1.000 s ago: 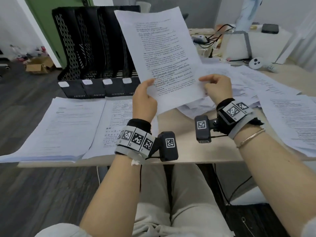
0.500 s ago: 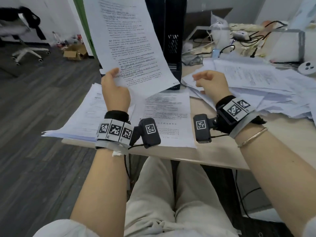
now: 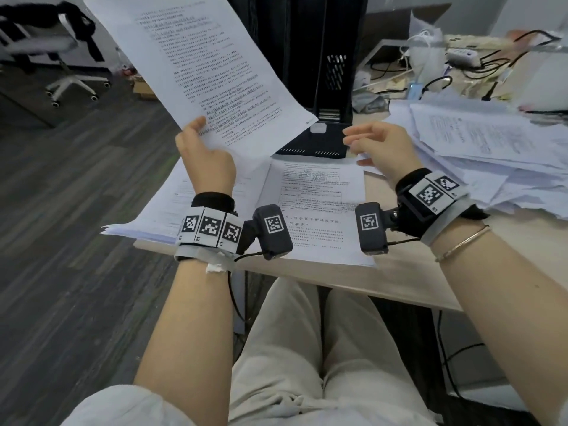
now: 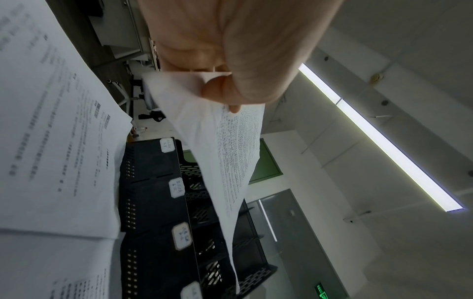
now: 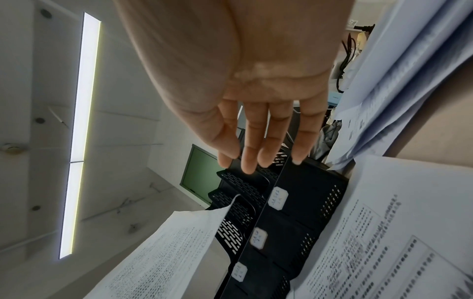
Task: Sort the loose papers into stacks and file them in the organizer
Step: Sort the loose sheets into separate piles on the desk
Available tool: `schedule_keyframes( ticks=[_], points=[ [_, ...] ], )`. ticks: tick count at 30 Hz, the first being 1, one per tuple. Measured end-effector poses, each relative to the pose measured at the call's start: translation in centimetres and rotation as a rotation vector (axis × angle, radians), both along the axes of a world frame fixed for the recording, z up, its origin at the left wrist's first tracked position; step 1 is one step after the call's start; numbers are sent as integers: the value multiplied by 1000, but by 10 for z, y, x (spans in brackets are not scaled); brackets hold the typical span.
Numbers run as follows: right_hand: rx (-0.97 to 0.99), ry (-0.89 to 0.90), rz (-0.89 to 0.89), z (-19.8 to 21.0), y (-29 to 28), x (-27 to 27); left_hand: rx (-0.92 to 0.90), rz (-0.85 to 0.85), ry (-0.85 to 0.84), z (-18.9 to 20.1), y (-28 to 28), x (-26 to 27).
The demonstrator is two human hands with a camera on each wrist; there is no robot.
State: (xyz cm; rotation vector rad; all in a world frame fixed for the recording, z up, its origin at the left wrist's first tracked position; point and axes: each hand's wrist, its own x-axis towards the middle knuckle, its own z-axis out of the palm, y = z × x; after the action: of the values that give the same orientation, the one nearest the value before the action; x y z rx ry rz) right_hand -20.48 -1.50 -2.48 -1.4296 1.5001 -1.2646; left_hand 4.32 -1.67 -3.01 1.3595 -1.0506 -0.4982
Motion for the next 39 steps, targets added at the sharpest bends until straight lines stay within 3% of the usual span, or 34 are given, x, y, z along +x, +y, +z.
schedule_keyframes(
  ticks=[7, 11, 15, 19, 26, 32, 39],
  points=[
    [-64, -182, 124, 2, 12, -18, -17, -171, 13, 0, 3, -49],
    [-3, -220, 131, 1, 23, -31, -36, -276, -27, 0, 10, -81],
    [81, -98, 72, 0, 35, -47, -64, -338, -53, -1, 18, -112],
    [129, -138, 10, -4, 47, -67, -63, -407, -67, 2, 28, -139],
    [-9, -114, -239, -6, 59, -113, 34, -545, -101, -4, 31, -173],
    [-159, -105, -308, 9, 83, -131, 210, -608, -119, -8, 31, -200],
    [-209, -111, -406, 19, 116, -165, 168, -656, -50, -3, 38, -239]
  ],
)
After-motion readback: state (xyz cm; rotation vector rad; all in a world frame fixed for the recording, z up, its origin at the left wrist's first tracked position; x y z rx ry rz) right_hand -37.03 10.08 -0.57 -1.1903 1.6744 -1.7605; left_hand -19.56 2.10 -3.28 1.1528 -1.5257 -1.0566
